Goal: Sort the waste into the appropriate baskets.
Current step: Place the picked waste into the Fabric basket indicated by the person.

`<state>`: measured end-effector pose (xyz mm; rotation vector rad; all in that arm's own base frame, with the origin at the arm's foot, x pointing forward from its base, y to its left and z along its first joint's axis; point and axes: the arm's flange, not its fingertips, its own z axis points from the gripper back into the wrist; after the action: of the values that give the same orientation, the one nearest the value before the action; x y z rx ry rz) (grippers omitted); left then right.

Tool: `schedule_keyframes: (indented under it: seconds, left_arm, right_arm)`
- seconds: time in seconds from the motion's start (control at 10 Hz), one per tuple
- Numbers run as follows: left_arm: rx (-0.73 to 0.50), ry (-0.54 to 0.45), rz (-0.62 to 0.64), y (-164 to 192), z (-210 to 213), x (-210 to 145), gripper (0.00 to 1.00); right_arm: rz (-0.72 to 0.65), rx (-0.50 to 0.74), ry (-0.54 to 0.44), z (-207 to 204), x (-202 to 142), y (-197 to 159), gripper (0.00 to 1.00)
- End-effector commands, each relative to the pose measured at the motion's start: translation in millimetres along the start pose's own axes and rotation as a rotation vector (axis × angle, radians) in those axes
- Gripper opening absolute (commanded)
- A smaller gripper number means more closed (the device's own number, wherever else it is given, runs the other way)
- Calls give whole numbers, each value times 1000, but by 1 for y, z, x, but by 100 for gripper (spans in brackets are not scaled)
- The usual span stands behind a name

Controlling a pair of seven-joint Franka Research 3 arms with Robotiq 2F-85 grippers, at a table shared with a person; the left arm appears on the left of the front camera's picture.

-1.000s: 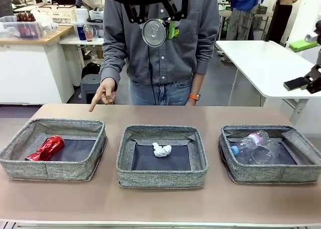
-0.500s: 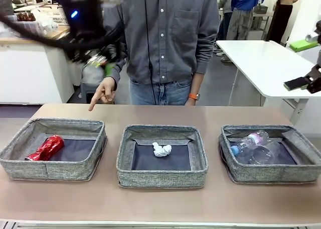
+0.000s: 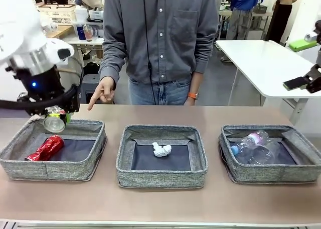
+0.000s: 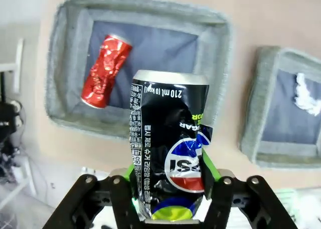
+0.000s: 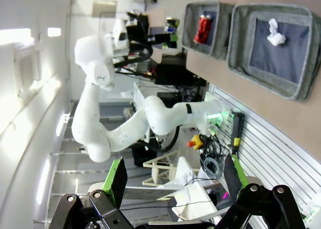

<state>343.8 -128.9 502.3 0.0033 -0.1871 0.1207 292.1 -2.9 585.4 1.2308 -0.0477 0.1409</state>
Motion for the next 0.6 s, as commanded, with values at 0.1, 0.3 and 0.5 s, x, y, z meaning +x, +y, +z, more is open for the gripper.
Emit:
schedule_keyframes:
  seconds: [0.1,0.3,0.5]
  left_arm:
    - [38,-2,26,2,-29,17,43]
    - [26,13,65,3,-41,19,43]
    - [-20,30,104,7,-44,21,43]
  right_arm:
    - [8,2,-13,-1,3,2,100]
    - [8,2,-13,-1,3,2,100]
    - [8,2,-13,-1,3,2,100]
